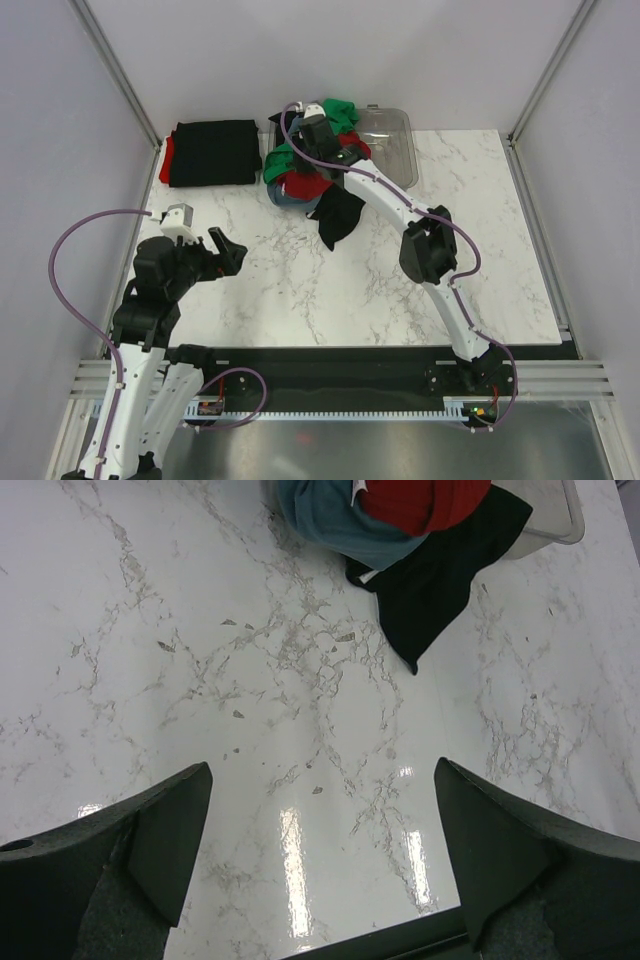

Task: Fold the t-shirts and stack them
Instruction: Grab the tshirt from the pile, then move the tshirt to the center of the board

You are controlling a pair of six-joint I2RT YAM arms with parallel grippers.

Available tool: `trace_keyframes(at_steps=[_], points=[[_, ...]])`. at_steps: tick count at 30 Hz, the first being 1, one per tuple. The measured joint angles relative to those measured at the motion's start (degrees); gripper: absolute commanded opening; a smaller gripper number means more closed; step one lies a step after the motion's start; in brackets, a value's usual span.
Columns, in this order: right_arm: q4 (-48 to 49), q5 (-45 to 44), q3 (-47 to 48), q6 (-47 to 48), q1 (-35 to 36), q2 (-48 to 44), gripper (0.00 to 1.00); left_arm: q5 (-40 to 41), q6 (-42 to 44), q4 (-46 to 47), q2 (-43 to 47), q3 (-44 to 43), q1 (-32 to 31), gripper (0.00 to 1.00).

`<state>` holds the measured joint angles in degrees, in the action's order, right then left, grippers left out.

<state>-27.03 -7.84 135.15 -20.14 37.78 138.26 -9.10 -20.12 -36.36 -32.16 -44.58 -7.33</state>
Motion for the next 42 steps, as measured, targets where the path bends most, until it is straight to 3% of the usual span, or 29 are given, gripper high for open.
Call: trace_keyframes(at_steps=[9, 14, 26, 31, 36, 39, 42], points=[[-0.3, -1.1, 2.6, 0.5, 0.0, 0.3, 0.17, 0.0, 0.0, 0.0, 0.1, 0.0, 0.1, 1.0], [0.2, -1.4, 2.9, 0.9, 0.0, 0.2, 0.0, 0.0, 0.0, 0.0, 0.1, 0.0, 0.1, 1.0], [1.2, 2.1, 3.8, 2.3, 0.5, -5.9, 0.0, 0.0, 0.0, 0.0, 0.1, 0.0, 0.1, 1.0], [4.3, 5.4, 5.0, 6.7, 3.8, -16.5, 0.0, 0.0, 0.0, 0.0, 0.0, 0.0, 0.1, 1.0], [8.3, 3.9, 4.6, 13.1, 13.0, -32.5, 0.0, 0.0, 0.0, 0.0, -0.1, 0.0, 0.1, 1.0], [12.8, 4.3, -0.4, 14.7, 18.2, -45.8, 0.0, 0.0, 0.0, 0.0, -0.2, 0.0, 0.1, 1.0], [17.1, 3.5, -7.9, 14.6, 18.3, -60.2, 0.0, 0.0, 0.0, 0.0, -0.5, 0.0, 0.1, 1.0]])
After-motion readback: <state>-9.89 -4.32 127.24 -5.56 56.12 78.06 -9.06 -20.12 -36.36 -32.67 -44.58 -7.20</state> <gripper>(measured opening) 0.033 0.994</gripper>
